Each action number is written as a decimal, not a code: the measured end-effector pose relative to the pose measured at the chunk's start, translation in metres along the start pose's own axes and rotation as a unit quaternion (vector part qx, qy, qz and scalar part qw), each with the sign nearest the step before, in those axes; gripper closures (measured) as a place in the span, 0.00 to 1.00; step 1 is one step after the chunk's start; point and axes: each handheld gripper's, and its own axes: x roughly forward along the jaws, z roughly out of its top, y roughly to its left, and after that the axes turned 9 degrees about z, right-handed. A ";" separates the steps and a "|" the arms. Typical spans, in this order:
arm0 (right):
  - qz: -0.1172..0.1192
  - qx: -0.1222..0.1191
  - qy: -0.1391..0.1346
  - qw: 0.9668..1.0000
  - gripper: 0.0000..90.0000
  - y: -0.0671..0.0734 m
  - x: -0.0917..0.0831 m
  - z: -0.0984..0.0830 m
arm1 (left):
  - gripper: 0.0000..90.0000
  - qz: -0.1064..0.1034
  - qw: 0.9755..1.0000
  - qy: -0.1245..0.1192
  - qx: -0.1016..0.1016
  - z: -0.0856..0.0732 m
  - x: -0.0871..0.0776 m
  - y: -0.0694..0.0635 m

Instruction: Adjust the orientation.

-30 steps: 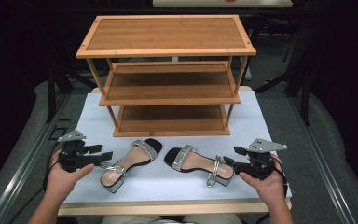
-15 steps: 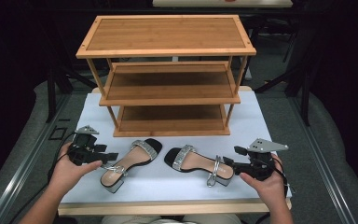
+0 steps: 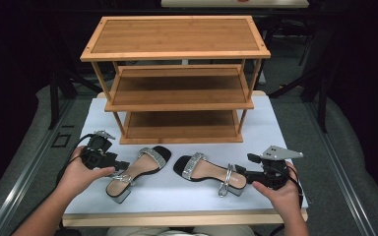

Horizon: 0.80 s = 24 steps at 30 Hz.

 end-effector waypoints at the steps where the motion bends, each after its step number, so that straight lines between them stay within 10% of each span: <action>1: 0.001 0.000 -0.001 1.000 0.40 0.000 0.000 0.000 | 0.38 -0.001 1.000 0.006 0.000 0.001 0.002 -0.001; 24: 0.006 0.014 0.009 1.000 0.41 -0.002 0.003 -0.002 | 0.37 -0.004 0.993 0.119 0.011 0.013 0.033 -0.012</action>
